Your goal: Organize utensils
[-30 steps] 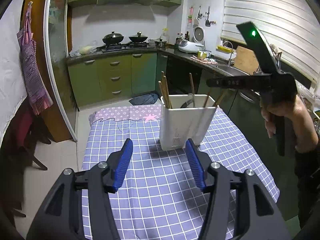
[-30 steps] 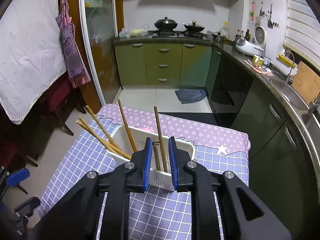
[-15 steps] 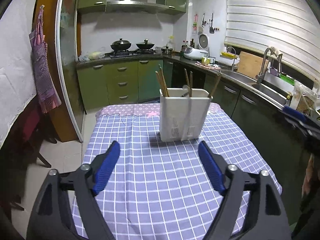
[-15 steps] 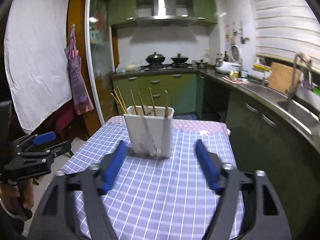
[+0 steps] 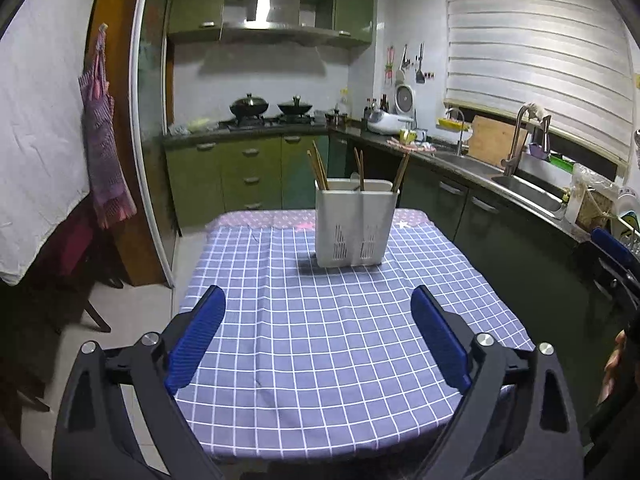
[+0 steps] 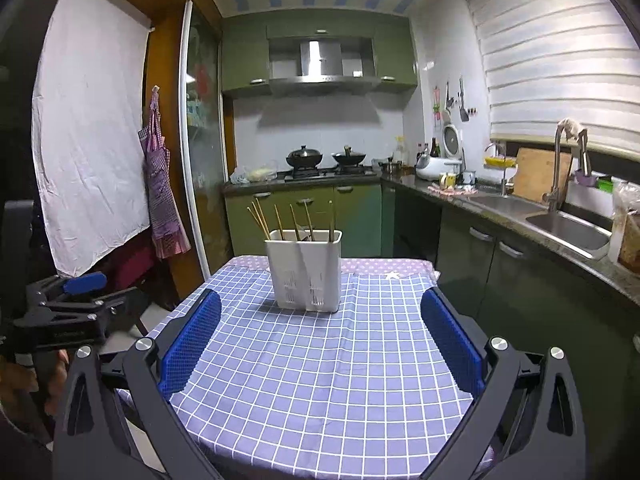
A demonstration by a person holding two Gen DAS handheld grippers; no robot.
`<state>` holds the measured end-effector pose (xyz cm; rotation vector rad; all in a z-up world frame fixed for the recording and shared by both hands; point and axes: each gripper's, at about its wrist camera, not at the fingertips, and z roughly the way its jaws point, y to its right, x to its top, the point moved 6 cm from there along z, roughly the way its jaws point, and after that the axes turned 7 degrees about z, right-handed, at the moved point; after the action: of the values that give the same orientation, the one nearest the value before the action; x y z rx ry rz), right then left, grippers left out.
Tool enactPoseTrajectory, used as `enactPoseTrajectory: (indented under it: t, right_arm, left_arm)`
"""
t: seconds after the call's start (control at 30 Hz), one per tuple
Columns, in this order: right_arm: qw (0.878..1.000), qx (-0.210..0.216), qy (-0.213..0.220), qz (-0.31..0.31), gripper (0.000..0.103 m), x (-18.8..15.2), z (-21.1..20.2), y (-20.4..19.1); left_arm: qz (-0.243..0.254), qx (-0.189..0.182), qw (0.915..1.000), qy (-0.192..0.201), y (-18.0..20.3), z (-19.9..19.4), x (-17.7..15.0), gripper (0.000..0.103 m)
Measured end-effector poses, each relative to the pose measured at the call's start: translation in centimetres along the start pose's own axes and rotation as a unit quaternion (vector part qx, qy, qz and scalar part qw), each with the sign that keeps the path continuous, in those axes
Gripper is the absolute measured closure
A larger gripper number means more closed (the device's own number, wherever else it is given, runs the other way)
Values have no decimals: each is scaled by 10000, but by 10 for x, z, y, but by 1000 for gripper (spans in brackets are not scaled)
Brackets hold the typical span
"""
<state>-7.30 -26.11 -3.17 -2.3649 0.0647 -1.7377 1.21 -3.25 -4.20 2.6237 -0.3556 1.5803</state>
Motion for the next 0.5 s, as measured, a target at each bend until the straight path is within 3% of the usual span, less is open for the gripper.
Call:
enactPoseTrajectory:
  t: [0.17,0.5]
  right_arm:
    - [10000,-2,60,-32,5,-2,-17,-8]
    - [9998,1,89,-160,5,0,-9,-20]
  left_arm:
    - [-139,-21,9998,129,-9,-18,0,12]
    - [-267,179,9993,174,-26,-28,-2,7]
